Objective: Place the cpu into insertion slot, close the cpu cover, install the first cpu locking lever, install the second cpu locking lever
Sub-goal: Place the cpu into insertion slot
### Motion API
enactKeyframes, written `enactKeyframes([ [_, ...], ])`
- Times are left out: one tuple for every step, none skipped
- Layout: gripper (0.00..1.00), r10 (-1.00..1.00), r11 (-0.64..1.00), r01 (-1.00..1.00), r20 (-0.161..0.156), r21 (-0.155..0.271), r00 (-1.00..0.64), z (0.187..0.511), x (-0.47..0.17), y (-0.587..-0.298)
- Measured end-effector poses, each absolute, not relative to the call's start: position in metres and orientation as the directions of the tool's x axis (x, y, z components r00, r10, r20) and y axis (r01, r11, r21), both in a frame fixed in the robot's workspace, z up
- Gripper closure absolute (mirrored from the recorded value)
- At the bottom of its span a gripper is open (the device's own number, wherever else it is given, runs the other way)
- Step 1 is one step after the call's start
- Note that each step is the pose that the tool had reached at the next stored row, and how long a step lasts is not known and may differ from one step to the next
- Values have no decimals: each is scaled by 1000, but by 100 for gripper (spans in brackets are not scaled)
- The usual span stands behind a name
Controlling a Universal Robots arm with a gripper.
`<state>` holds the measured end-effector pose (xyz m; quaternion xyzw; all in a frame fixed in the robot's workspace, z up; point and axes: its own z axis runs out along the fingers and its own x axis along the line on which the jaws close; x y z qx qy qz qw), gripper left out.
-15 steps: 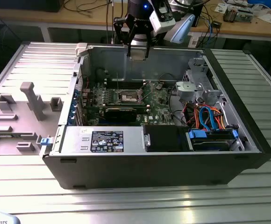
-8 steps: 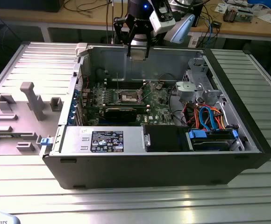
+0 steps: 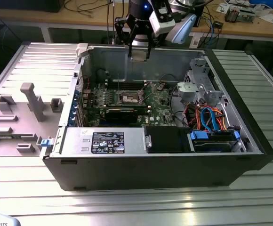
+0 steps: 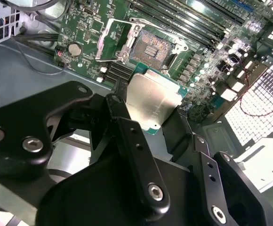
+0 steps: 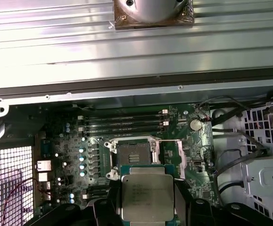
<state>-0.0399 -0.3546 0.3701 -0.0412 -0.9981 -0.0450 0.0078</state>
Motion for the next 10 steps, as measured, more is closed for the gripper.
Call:
enactKeyframes([
  [46,87,992,88,19,89,-996,370,-40,-355],
  [46,94,991,95,19,89,-995,370,-40,-355],
  [46,100,991,102,19,89,-995,370,-40,-355],
  [46,109,990,110,19,89,-994,370,-40,-355],
  [46,119,989,120,19,89,-993,370,-40,-355],
  [46,125,988,126,19,89,-992,370,-40,-355],
  [46,129,988,130,19,89,-992,370,-40,-355],
  [46,133,987,135,19,89,-991,370,-40,-355],
  [46,137,986,138,19,89,-990,370,-40,-355],
  [46,142,986,143,19,89,-990,369,-40,-355],
])
